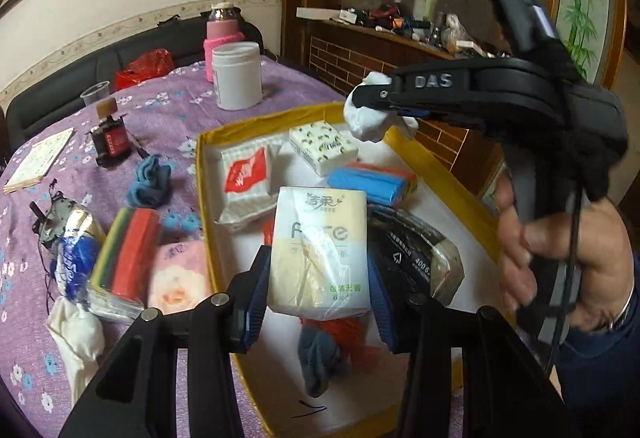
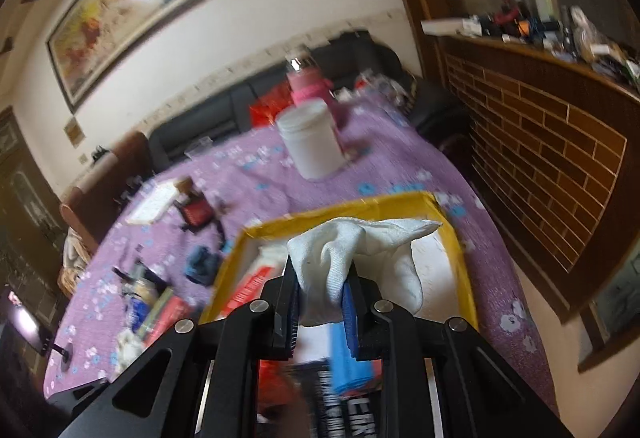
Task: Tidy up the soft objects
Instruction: 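Carry the tissue pack with the left gripper while the right carries the towel over the tray, then open both grippers to drop the towel and tissue pack into the tray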
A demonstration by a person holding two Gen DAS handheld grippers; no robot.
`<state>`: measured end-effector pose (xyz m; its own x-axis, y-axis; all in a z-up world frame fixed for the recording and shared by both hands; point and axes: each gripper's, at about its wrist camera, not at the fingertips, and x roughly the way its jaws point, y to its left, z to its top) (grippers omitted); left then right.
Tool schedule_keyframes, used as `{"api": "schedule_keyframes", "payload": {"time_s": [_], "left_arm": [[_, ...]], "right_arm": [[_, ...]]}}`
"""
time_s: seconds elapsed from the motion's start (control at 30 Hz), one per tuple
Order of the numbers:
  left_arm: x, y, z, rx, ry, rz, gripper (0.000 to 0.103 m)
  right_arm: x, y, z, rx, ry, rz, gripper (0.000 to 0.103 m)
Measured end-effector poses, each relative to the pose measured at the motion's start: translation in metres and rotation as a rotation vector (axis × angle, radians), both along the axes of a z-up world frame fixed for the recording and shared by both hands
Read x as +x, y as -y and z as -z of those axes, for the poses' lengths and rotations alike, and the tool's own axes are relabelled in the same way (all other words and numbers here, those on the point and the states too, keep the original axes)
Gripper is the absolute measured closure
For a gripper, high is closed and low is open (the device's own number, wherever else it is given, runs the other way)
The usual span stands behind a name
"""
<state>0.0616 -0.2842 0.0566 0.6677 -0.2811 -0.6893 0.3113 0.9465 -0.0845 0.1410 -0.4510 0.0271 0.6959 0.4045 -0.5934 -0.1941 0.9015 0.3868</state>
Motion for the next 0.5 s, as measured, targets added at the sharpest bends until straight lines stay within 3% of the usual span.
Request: {"api": "schedule_keyframes", "payload": {"time_s": [0.3,0.43,0.5], "left_arm": [[0.005,0.013,0.016,0.033,-0.047,0.031,0.059],[0.004,0.014,0.017,0.034,-0.047,0.035,0.057],[0.003,0.014,0.015,0.032,-0.044,0.033,0.049]], "right_arm": [[0.016,-0.001,0.025,-0.026,-0.094,0.004,0.081],[0.014,-0.001,0.027,-0.035,-0.098,0.003,0.067],[0.011,-0.001,0.024,-0.048,-0.092,0.009,0.06]]}}
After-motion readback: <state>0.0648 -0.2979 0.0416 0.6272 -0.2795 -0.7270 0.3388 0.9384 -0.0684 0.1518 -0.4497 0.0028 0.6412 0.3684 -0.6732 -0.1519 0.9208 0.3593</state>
